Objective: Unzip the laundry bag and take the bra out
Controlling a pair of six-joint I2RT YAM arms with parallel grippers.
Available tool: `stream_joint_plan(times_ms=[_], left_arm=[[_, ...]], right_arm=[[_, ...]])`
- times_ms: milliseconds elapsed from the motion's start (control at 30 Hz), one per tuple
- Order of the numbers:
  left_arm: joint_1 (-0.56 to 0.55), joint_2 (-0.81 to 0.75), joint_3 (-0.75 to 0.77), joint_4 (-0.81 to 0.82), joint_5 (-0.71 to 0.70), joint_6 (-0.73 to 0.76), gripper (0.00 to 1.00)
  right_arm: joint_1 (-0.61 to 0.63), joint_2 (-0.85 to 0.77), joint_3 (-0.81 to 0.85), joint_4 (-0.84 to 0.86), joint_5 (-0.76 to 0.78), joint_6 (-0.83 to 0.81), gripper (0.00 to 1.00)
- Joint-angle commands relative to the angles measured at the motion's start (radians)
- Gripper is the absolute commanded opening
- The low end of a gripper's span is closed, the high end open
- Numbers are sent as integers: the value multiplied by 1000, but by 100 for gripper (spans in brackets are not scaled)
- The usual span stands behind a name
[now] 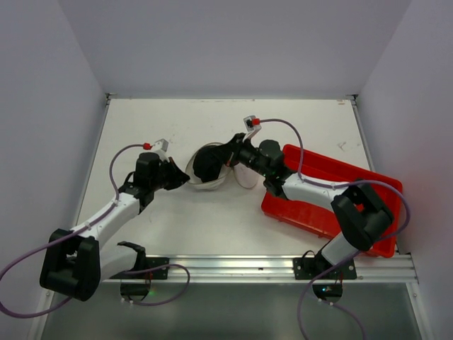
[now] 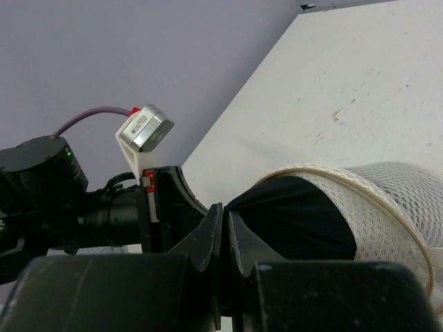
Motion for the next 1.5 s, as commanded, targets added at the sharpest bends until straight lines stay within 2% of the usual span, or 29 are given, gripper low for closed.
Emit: stream_joint_plan(times_ms=[0, 800, 1267, 1333, 1467], left_arm=[[10, 25, 54, 28, -30, -20, 0], [22, 97, 88, 19, -79, -12, 0], [25, 111, 79, 29, -70, -11, 0], [25, 102, 79, 26, -73, -8, 0], [25, 91, 82, 15, -79, -3, 0]], right_arm=[[-9, -60, 24, 41, -70, -27, 0], [-70, -160, 73, 48, -194, 87, 0], [-75, -230, 116, 47, -191, 101, 0], [-76, -261, 124, 21, -176, 67, 0], [-76, -313, 219, -211, -87, -43, 0]])
